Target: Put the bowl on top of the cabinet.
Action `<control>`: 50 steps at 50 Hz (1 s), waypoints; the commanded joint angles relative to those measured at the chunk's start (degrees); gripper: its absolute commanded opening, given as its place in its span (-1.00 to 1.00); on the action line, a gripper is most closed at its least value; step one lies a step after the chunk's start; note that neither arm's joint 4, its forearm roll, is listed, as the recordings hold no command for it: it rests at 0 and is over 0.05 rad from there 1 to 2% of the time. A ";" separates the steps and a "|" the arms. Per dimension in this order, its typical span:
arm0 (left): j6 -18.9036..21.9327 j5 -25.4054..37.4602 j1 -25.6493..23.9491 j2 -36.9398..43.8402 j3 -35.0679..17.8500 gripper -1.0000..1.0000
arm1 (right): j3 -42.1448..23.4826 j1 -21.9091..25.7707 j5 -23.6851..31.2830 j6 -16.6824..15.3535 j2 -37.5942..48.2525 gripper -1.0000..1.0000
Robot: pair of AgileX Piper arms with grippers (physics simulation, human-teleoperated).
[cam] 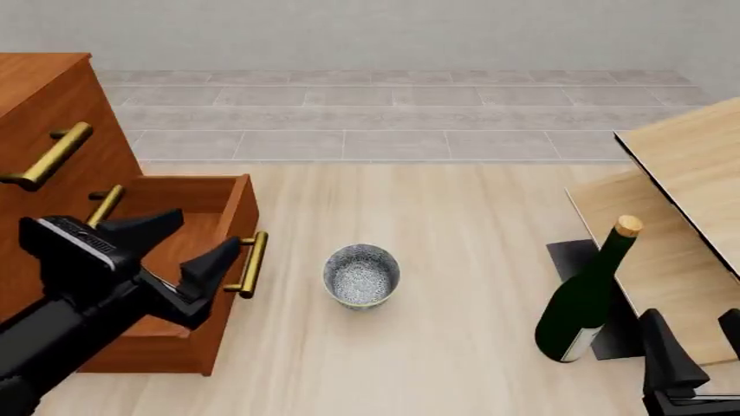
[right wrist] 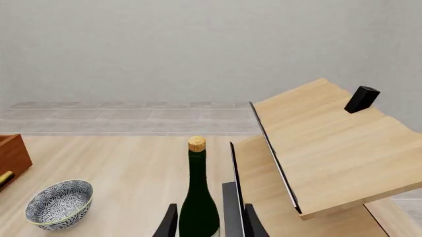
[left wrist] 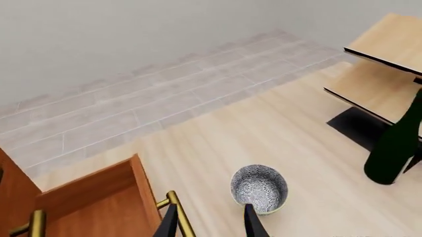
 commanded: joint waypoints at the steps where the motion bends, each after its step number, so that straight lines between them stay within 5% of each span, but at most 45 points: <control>1: 0.82 0.66 -2.04 2.60 -2.34 1.00 | 0.00 -0.01 0.00 0.00 0.00 1.00; 14: -0.28 1.72 -3.79 9.88 -6.45 1.00 | 0.00 0.00 0.00 0.00 -0.01 1.00; 16: 1.94 1.16 -4.63 9.61 -6.09 1.00 | 0.00 0.00 0.00 0.00 0.00 1.00; 21: -1.15 3.12 -5.86 13.26 -8.33 1.00 | 0.00 -0.01 0.00 0.02 0.00 1.00; 50: -4.72 13.13 -9.52 21.92 -20.86 1.00 | 0.00 0.00 0.00 0.01 -0.01 1.00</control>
